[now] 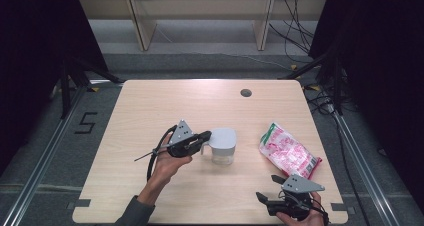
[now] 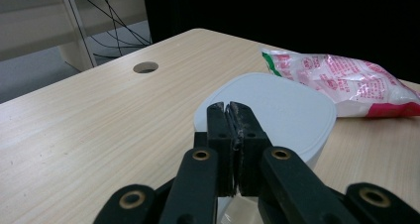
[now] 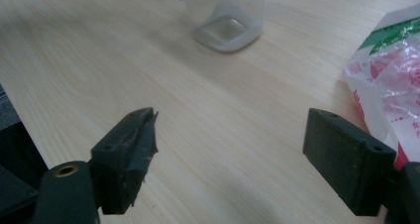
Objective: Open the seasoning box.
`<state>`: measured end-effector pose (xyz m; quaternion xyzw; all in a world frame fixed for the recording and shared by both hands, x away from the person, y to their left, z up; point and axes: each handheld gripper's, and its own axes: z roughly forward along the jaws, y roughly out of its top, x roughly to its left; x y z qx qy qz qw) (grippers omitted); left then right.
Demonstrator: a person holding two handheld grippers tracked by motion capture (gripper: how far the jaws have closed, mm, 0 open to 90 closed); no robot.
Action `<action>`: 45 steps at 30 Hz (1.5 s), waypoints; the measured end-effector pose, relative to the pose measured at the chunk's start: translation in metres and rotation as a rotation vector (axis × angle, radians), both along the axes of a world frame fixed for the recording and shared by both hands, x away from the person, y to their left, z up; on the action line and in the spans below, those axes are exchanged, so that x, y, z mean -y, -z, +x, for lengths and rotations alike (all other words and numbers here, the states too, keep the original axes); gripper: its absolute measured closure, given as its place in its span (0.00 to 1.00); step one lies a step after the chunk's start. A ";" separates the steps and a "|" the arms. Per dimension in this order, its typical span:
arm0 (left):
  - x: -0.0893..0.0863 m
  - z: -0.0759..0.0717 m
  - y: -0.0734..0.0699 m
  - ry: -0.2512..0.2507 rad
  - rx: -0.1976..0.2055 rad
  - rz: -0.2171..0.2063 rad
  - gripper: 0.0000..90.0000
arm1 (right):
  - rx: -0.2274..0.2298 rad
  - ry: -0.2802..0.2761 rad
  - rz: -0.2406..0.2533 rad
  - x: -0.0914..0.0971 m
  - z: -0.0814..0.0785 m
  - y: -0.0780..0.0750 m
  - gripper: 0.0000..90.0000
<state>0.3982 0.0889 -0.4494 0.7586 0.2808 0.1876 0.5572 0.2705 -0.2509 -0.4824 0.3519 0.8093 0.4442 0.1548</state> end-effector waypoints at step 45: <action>-0.006 0.001 0.003 0.002 -0.016 -0.034 0.97 | 0.172 -0.032 0.047 -0.045 0.091 -0.028 1.00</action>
